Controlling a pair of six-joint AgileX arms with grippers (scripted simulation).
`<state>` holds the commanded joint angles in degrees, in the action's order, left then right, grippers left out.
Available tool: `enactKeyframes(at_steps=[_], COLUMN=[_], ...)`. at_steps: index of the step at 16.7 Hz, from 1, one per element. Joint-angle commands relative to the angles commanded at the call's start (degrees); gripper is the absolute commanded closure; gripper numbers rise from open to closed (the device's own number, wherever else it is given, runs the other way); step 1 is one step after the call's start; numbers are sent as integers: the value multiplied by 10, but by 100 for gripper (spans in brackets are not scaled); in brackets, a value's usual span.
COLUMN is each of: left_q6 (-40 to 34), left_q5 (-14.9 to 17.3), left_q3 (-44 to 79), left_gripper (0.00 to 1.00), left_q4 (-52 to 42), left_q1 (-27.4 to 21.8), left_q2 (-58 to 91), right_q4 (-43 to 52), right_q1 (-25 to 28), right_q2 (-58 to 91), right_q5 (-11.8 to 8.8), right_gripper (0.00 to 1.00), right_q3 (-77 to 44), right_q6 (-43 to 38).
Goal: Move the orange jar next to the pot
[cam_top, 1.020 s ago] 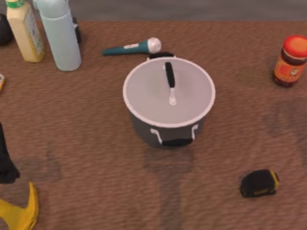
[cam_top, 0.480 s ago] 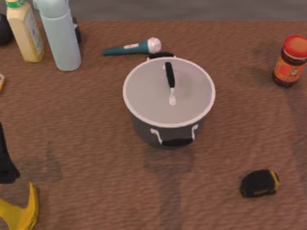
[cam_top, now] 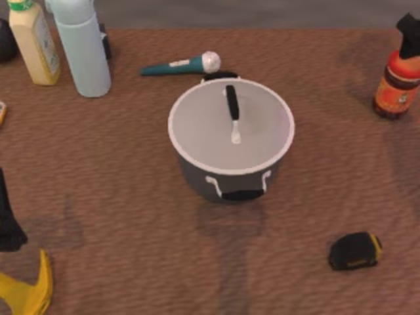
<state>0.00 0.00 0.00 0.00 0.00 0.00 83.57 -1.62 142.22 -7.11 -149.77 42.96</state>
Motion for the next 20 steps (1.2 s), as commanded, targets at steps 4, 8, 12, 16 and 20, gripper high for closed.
enactKeyframes(at_steps=[4,8,12,16,20], left_q6=[0,0,0,0,0], left_q5=[0,0,0,0,0], left_q3=[0,0,0,0,0], left_gripper=[0,0,0,0,0], left_q4=[0,0,0,0,0], left_q1=[0,0,0,0,0], left_q2=[0,0,0,0,0], right_q4=[59,76,75,39,-42], right_q1=[0,0,3,3,7], right_q2=[113,146,147,135,108], right_q5=[-5,-7,-6,-7,-6], right_gripper=[0,0,0,0,0], right_q3=[-124,-161,-160,-117,0], right_q6=[40,52,51,48,45])
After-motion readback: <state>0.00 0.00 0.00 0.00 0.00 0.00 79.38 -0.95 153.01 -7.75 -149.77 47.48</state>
